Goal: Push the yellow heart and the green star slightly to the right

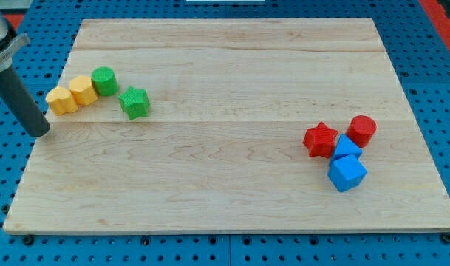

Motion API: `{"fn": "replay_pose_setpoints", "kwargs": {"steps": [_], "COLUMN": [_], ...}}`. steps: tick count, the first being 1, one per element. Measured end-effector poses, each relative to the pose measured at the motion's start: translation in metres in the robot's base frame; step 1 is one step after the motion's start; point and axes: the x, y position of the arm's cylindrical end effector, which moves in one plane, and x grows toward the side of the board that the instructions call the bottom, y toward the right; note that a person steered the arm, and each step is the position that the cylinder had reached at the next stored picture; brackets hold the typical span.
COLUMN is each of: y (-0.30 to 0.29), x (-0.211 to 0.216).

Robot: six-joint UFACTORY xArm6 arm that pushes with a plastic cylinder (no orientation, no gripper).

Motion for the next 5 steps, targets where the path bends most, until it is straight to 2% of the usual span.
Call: {"fn": "replay_pose_setpoints", "kwargs": {"steps": [2, 3, 4, 5], "y": [-0.002, -0.018, 0.007, 0.063], "x": [-0.001, -0.036, -0.046, -0.053]}}
